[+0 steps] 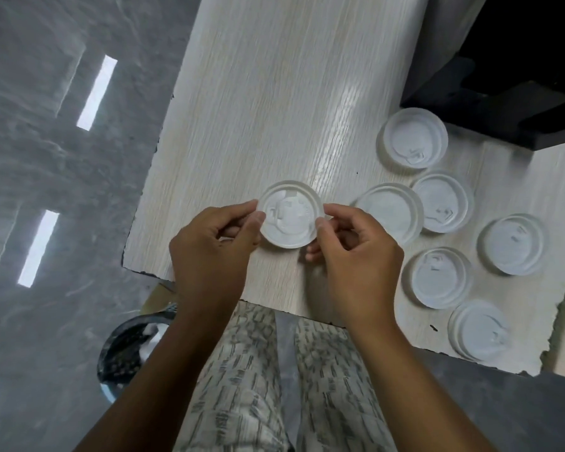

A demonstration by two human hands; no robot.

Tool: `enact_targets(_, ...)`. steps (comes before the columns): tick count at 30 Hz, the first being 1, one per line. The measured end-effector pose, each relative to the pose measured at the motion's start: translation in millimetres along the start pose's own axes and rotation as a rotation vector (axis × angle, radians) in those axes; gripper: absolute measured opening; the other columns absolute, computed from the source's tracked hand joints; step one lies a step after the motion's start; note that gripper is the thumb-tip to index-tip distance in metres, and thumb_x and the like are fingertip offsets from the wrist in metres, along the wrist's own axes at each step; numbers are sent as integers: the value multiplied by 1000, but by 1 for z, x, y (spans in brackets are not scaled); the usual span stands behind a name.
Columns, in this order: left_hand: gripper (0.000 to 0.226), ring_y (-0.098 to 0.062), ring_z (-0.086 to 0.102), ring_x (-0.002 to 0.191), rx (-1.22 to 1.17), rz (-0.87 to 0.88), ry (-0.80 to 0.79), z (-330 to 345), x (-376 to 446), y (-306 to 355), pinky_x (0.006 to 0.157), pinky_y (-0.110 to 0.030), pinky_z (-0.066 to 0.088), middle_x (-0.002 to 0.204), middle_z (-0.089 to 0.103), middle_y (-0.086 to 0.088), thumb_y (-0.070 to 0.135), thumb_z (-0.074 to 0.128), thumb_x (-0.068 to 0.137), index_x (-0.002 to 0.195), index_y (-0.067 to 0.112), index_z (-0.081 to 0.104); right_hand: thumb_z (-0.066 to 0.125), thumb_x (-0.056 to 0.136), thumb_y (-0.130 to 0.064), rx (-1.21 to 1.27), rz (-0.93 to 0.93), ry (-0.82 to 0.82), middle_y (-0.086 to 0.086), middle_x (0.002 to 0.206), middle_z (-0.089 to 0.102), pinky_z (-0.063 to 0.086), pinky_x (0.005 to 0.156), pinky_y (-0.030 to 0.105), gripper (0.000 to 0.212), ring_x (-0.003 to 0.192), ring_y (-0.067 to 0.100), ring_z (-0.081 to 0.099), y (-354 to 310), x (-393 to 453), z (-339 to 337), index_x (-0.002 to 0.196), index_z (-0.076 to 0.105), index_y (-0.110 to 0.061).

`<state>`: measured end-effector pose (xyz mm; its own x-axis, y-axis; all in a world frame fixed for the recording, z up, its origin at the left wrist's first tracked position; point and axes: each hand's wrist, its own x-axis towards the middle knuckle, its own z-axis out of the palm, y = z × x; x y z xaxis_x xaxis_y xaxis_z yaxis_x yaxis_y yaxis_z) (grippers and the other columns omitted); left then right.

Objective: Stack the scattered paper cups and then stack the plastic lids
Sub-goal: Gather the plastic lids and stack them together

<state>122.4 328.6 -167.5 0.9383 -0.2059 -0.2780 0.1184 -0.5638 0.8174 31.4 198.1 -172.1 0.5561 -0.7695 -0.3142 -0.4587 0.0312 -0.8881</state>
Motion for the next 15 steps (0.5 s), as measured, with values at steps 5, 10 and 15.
enact_targets(5, 19, -10, 72, 67, -6, 1, -25, -4, 3, 1, 66, -16, 58, 82, 74, 7, 27, 79, 90, 108, 23, 77, 74, 93, -8, -41, -52, 9, 5, 89, 68, 62, 54, 35, 23, 56, 18, 71, -3, -5, -4, 110, 72, -23)
enact_targets(10, 31, -5, 65, 78, 133, 207, -13, -15, 1, 12, 72, -8, 50, 90, 70, 9, 31, 77, 89, 117, 20, 73, 78, 92, -14, -88, -93, 75, 3, 97, 70, 59, 55, 37, 24, 61, 24, 70, -8, -17, -42, 114, 75, -20)
enact_targets(15, 51, -1, 59, 95, 257, 495, -212, 6, 3, 37, 84, -12, 47, 114, 66, 10, 50, 70, 89, 131, 22, 63, 80, 88, -21, -259, -95, 160, -8, 108, 65, 60, 66, 38, 34, 70, 17, 69, -1, -8, -85, 121, 71, -24)
